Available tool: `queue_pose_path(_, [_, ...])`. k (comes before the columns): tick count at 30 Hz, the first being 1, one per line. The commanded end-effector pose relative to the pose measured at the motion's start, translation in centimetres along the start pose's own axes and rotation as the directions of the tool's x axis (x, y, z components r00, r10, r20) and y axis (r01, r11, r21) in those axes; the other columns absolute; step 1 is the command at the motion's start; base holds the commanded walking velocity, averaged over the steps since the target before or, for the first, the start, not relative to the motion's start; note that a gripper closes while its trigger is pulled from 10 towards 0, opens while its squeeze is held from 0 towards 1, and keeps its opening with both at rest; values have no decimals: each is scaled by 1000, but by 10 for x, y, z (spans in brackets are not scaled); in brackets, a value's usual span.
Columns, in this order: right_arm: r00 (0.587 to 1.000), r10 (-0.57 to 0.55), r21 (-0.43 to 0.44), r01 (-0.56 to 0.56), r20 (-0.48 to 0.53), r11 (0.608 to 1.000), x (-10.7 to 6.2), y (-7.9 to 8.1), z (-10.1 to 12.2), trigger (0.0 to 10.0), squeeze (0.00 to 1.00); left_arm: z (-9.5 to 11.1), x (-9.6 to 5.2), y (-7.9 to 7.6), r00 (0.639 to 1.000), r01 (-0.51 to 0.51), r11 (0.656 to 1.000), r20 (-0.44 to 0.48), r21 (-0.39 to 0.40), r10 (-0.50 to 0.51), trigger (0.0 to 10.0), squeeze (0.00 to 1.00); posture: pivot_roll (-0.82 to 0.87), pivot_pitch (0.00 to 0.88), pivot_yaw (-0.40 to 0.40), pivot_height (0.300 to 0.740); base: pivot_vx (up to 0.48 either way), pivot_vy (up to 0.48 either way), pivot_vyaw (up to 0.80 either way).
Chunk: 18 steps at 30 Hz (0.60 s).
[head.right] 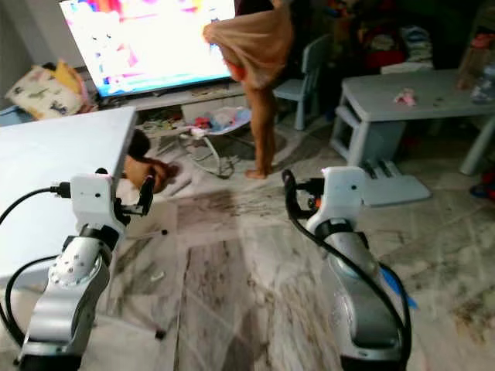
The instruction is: Hang keys on a hook
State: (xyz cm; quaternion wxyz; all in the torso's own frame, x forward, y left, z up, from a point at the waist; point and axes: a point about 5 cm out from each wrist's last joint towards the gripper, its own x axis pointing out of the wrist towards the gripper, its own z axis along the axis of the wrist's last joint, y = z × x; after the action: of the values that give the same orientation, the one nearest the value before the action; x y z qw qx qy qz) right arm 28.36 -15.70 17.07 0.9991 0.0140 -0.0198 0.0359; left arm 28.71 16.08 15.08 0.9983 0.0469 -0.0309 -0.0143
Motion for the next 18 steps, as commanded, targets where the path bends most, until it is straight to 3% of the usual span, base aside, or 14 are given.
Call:
queue_pose_path(1, [999,29,4,-29,15,1000,0,6,3,10000,0,-6,-3,8,999,-20,1000,-32,3,21,10000,0,-59,0,87,740,0,0,0])
queue_pose_path(5, [999,16,-26,-17,-48,1000,-15,-6,-12,10000,0,-29,-20,14,993,-30,999,-117,-17,28,10000,0,-57,0,84,740,0,0,0])
queue_pose_path(10, [995,20,-59,-26,-96,998,-29,-11,-26,10000,0,-47,-33,19,985,-33,999,-170,-14,30,10000,0,-65,0,80,740,0,0,0])
queue_pose_path(18, [994,15,-66,-22,-106,998,-33,-12,-30,10000,0,-46,-36,25,986,-59,998,-158,-13,56,10000,0,-71,0,78,740,0,0,0])
